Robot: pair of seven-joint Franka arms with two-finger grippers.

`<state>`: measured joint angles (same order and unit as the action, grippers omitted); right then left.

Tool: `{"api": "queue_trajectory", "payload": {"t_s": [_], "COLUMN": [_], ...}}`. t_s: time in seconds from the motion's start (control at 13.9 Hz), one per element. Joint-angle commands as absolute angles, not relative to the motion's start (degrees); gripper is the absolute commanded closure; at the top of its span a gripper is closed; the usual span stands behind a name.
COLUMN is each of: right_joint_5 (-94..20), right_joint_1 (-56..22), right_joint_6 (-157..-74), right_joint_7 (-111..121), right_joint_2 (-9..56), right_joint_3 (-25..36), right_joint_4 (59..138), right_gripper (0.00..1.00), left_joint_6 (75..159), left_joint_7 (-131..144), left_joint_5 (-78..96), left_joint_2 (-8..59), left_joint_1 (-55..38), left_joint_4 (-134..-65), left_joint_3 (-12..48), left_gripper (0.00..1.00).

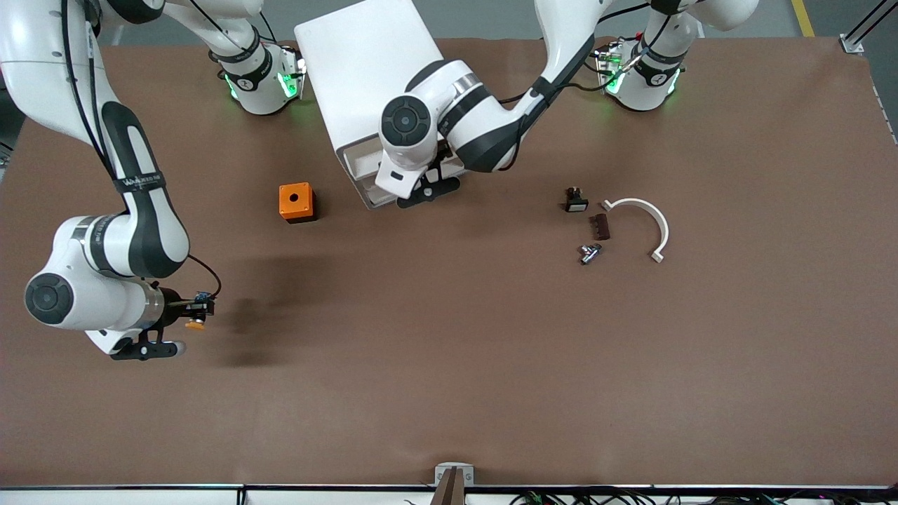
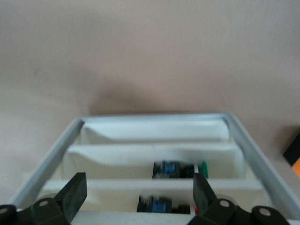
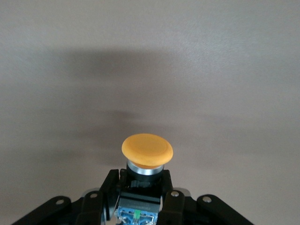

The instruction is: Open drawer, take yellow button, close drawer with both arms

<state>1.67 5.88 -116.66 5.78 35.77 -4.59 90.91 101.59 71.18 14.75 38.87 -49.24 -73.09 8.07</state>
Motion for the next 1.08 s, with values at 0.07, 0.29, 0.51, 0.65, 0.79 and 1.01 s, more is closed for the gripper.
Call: {"api": "queue_trajectory", "payload": {"t_s": [0.07, 0.29, 0.51, 0.65, 0.79, 1.01], "right_joint_5": [1.76, 1.76, 1.76, 1.76, 1.76, 1.76], "right_joint_1": [7.73, 7.91, 7.91, 7.82, 7.65, 7.56], "right_joint_6": [-120.14, -121.81, -122.52, -122.52, -122.17, -121.82], "right_joint_7": [10.72, 10.99, 10.90, 10.72, 10.55, 10.63], "right_joint_2": [38.67, 40.69, 41.75, 41.92, 41.75, 40.61], "right_joint_3": [-5.27, -5.27, -5.27, -5.27, -5.27, -5.27], "right_joint_4": [91.67, 91.76, 91.76, 91.67, 91.58, 90.71], "right_gripper": [0.97, 0.94, 0.80, 0.65, 0.43, 0.01], "left_joint_6": [101.51, 101.43, 101.51, 101.51, 101.51, 101.43], "left_joint_7": [74.61, 76.29, 76.20, 75.68, 74.80, 73.57], "left_joint_5": [16.96, 16.96, 15.83, 11.63, 3.82, -3.68], "left_joint_2": [38.14, 38.14, 37.62, 36.40, 34.46, 31.65], "left_joint_1": [-49.57, -49.40, -46.95, -41.95, -36.33, -30.60], "left_joint_4": [-74.97, -75.41, -74.97, -74.71, -74.71, -74.71], "left_joint_3": [11.51, 11.95, 10.99, 10.11, 10.20, 10.20], "left_gripper": [0.00, 0.00, 0.00, 0.00, 0.00, 0.00]}}
